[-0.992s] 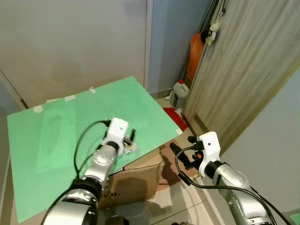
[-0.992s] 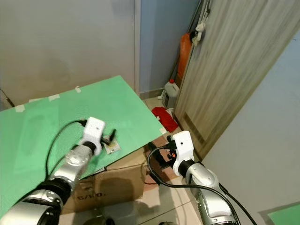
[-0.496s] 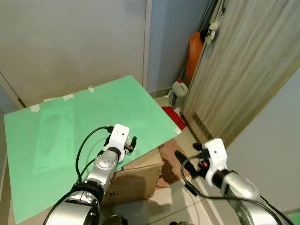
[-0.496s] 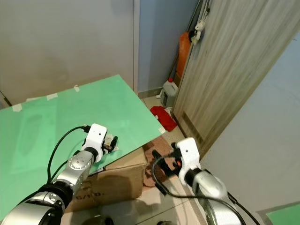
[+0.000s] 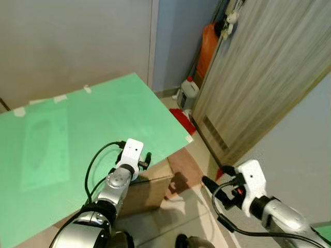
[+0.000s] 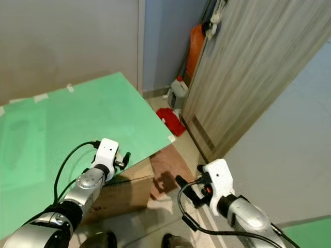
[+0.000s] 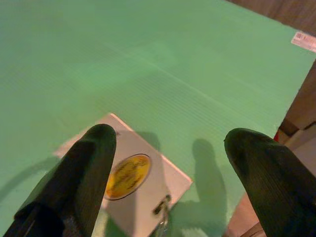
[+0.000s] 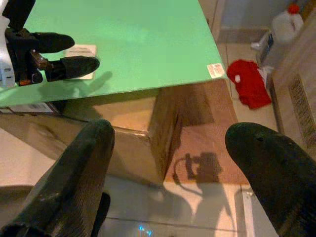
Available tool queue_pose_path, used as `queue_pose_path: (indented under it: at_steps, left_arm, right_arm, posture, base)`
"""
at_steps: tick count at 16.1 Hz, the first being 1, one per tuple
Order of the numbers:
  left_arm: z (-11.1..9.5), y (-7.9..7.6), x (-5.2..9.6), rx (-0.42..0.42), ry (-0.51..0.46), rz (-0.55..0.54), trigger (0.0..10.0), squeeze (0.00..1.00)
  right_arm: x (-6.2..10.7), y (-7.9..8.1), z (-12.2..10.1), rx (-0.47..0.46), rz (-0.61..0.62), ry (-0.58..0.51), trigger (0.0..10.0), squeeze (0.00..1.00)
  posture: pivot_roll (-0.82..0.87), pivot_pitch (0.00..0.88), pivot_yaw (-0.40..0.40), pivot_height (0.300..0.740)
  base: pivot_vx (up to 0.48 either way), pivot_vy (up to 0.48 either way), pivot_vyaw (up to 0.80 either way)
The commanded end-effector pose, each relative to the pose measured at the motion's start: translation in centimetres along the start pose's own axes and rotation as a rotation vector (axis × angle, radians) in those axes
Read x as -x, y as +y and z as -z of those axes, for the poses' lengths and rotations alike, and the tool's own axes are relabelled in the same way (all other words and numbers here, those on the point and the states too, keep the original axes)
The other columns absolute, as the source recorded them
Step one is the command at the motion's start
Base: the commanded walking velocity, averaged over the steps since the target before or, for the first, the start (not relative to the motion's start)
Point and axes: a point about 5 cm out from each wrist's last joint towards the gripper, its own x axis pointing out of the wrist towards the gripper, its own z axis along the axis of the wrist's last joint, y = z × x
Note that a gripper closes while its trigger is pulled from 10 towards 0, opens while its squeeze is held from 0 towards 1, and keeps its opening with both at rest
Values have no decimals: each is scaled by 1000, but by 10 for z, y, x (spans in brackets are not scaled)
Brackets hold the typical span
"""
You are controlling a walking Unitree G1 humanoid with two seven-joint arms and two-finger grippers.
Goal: Hang keys on a hook
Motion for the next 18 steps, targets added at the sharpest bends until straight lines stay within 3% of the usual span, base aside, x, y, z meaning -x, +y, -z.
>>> queue_pose_path:
  at_steps: [1, 8, 13, 14, 18]
  left_arm:
    - [4, -5, 0, 10, 28, 2, 10000, 0]
    - [18, -18, 6, 6, 54, 9, 10000, 0]
    - [25, -13, 9, 7, 79, -37, 10000, 0]
    - [29, -11, 10, 3, 103, -46, 0, 0]
    - [41, -6, 13, 7, 179, -51, 0, 0]
  right_arm:
    - [8, -4, -5, 6, 14, 0, 10000, 0]
    - [17, 1, -1, -11, 10, 41, 10000, 0]
    - [16, 3, 0, -21, 5, 51, 10000, 0]
    - [17, 4, 0, -22, 3, 53, 10000, 0]
    - [19, 4, -1, -22, 3, 61, 10000, 0]
  posture:
    - [-181, 208, -105, 740]
    - [-185, 226, -104, 740]
    - [-180, 225, -113, 740]
    - [-183, 226, -115, 740]
    - [-189, 230, -121, 740]
  base:
    - [0, 0, 0]
    - [0, 0, 0]
    - [0, 0, 0]
    - [0, 0, 0]
    - [0, 0, 0]
